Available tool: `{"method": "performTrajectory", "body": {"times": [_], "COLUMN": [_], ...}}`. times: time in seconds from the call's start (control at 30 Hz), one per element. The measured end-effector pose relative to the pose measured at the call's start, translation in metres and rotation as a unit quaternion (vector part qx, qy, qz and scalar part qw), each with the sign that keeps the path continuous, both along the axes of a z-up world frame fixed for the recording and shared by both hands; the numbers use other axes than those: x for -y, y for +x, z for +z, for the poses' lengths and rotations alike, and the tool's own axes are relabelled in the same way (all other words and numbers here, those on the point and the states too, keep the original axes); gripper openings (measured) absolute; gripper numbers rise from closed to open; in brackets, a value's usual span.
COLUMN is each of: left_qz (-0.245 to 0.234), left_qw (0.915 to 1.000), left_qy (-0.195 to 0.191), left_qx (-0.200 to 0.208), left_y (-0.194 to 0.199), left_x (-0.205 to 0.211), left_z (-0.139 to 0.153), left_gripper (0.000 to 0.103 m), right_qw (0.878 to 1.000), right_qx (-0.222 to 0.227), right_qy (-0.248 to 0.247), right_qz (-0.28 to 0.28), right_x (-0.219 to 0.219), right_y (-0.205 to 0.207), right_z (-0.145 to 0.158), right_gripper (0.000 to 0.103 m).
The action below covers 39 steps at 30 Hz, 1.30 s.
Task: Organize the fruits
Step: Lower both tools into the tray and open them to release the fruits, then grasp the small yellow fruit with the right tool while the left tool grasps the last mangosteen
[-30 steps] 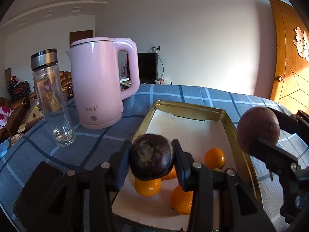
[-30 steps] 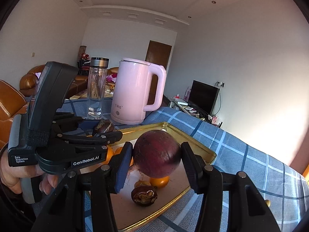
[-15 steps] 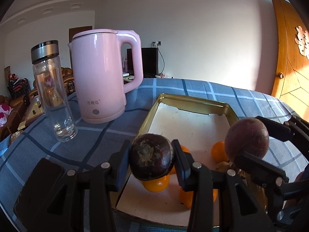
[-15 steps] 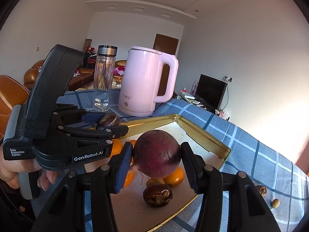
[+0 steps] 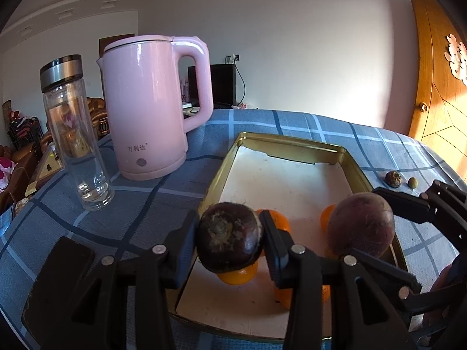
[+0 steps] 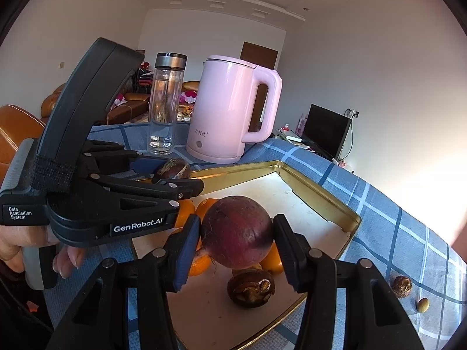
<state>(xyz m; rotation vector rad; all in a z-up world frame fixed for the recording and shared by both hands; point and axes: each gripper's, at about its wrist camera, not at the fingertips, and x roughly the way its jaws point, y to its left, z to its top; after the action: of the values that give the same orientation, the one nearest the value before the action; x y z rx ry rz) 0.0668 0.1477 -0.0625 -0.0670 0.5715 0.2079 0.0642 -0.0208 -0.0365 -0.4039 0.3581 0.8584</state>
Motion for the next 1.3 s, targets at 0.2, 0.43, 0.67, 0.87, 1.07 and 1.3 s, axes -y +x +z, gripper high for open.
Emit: {"method": "performTrajectory", "body": {"times": [0.2,0.43,0.67,0.87,1.07,1.3], "left_qz": [0.005,0.013,0.006,-0.055,-0.097,-0.111], "left_qw": [0.9999,0.9996,0.9977,0.9957,0.9935,0.9937], "left_qy": [0.010,0.019,0.017,0.007,0.001,0.013], "left_qx": [-0.001,0.016,0.065,0.074,0.059,-0.004], "left_y": [-0.002,-0.012,-0.019,0.002,0.043,0.100], "left_x": [0.000,0.007,0.033,0.090,0.155,0.214], "left_z": [0.000,0.009,0.042,0.064,0.069,0.045], "left_gripper": [0.045,0.075,0.093,0.101,0.102,0.102], "right_qw": [1.000,1.000,0.999,0.985,0.955,0.934], "right_qx": [-0.008,-0.001,0.011,0.004,-0.065,-0.157], "right_qy": [-0.013,-0.011,0.016,0.024,0.016,0.016], "right_qz": [0.008,0.002,-0.047,-0.168,-0.288,-0.321], "right_x": [-0.004,0.003,0.056,0.132,0.203,0.236], "right_y": [-0.001,-0.003,0.007,0.048,0.117,0.169], "right_z": [-0.005,-0.004,0.015,0.034,0.026,-0.010], "right_gripper": [0.053,0.056,0.057,0.060,0.060,0.054]}}
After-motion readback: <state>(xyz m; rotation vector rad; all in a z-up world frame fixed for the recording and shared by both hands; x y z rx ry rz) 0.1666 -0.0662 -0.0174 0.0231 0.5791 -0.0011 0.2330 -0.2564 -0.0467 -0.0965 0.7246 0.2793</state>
